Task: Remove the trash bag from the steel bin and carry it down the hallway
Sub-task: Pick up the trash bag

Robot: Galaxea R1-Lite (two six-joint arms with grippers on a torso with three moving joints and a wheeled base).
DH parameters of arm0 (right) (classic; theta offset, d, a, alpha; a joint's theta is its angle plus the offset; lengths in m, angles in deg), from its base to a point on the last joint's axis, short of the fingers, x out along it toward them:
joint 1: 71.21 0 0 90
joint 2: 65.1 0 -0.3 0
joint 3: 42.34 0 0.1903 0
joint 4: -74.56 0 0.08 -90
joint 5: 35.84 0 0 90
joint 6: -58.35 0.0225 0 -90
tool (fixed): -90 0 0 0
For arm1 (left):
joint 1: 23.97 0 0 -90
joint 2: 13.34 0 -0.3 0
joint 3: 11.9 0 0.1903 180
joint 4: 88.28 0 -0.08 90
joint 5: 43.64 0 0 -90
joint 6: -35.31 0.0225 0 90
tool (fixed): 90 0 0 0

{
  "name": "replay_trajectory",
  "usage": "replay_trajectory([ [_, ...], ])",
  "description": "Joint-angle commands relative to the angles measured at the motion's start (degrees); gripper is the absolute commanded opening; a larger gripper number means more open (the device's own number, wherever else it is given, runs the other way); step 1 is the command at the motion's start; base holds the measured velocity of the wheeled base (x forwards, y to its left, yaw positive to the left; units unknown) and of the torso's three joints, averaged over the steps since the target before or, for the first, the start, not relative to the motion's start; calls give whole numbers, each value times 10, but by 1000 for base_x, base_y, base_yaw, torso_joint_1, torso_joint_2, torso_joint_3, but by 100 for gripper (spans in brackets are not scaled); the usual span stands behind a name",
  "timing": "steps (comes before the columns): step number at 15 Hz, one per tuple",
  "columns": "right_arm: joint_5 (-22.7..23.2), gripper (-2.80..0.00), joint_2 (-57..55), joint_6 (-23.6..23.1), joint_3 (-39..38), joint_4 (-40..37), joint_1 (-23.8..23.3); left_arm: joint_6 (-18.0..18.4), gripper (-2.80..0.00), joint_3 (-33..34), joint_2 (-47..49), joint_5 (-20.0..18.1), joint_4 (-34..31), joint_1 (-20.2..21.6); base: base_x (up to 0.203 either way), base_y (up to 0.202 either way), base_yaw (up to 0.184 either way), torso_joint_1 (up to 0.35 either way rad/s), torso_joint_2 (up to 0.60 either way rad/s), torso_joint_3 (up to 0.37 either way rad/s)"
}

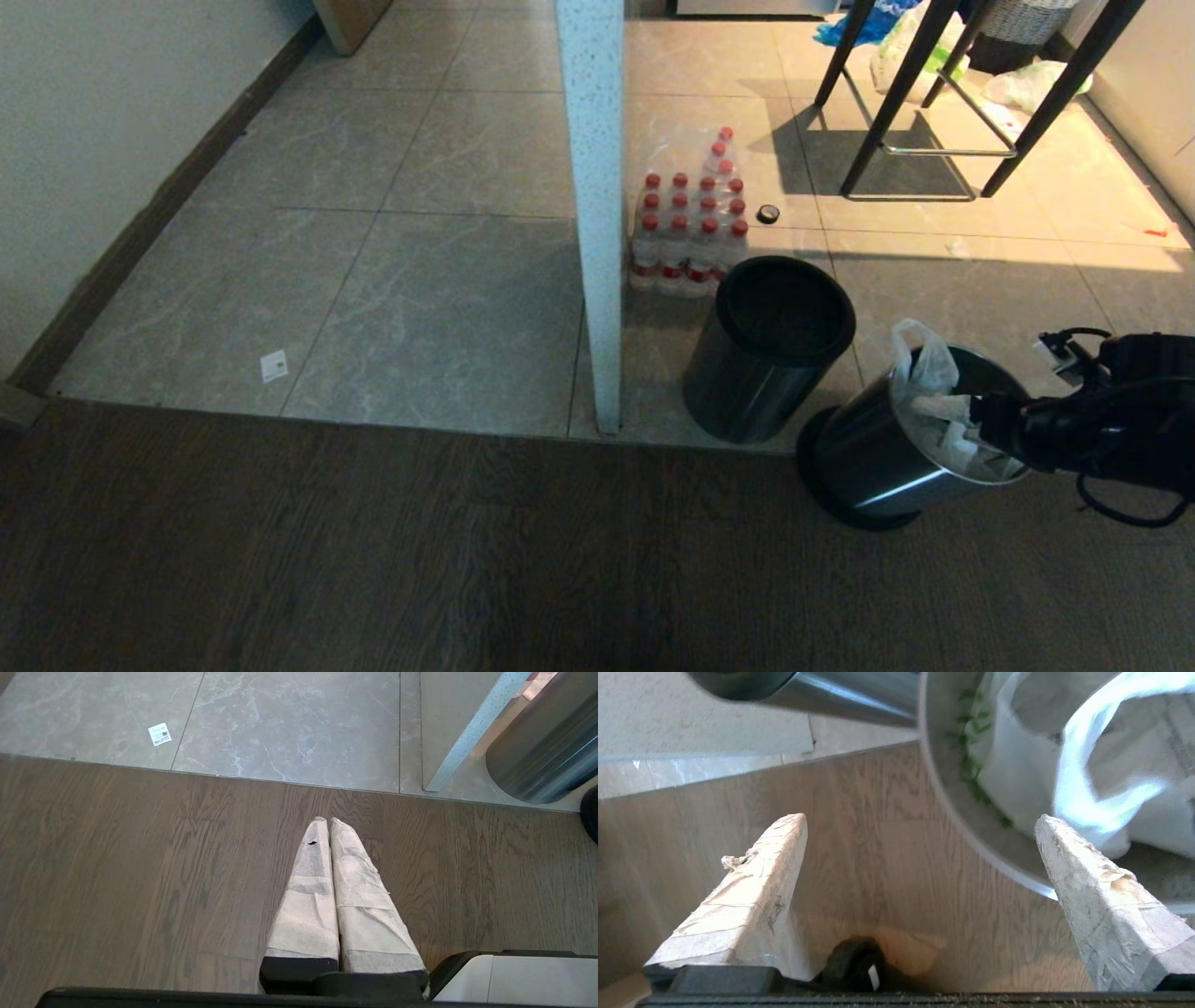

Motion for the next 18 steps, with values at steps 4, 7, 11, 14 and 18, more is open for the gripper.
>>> replay_trajectory([
  [4, 0, 0, -67, 0, 75, -10, -13, 0, -280, 0, 0, 0, 0, 0, 0, 0, 0, 0, 0, 0],
  [7, -11, 0, -94, 0, 116, -14, -24, 0, -280, 0, 0, 0, 0, 0, 0, 0, 0, 0, 0, 0],
  [11, -12, 0, -97, 7, 129, -31, -28, 0, -280, 0, 0, 0, 0, 0, 0, 0, 0, 0, 0, 0],
  [14, -9, 0, -96, 8, 132, -40, -21, 0, -280, 0, 0, 0, 0, 0, 0, 0, 0, 0, 0, 0],
  [18, -11, 0, -124, 8, 171, -36, 0, 0, -280, 0, 0, 0, 0, 0, 0, 0, 0, 0, 0, 0],
])
